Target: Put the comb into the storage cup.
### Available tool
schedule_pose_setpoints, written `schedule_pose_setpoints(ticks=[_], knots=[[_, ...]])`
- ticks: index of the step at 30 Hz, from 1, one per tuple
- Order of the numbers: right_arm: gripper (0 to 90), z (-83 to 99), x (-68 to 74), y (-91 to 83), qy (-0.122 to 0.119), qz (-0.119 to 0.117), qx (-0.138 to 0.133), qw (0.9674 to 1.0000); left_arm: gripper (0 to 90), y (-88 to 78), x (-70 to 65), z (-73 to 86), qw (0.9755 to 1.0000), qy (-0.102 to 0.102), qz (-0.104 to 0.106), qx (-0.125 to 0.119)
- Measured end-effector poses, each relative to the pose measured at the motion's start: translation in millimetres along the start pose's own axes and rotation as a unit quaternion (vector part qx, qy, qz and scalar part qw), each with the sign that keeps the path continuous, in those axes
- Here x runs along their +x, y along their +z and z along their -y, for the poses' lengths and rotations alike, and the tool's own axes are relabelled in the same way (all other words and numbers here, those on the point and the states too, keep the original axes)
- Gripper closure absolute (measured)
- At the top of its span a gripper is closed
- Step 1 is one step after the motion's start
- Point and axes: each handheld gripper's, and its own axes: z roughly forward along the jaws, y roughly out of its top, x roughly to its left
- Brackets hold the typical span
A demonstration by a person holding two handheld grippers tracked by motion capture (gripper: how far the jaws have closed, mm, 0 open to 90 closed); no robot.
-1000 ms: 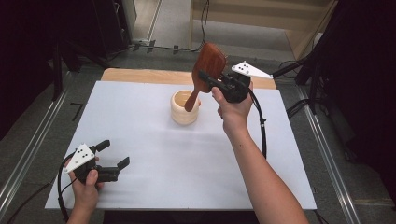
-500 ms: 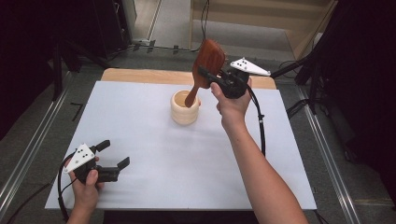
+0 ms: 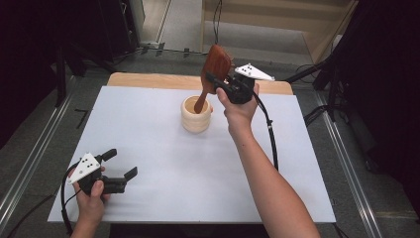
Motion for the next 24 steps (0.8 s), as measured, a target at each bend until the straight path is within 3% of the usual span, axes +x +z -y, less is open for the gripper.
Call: schedule_pose_setpoints(ticks=[11,24], knots=[[54.9,17.0,1.8,15.1,-0.007,0.006,0.019,0.9998,0.0,-0.1,0.1,0.0,1.0,0.001,0.002,0.0],[54.9,38.6,-1.0,26.8,0.006,0.01,0.034,0.9993,0.0,-0.3,0.2,0.0,1.0,0.002,0.003,-0.001]])
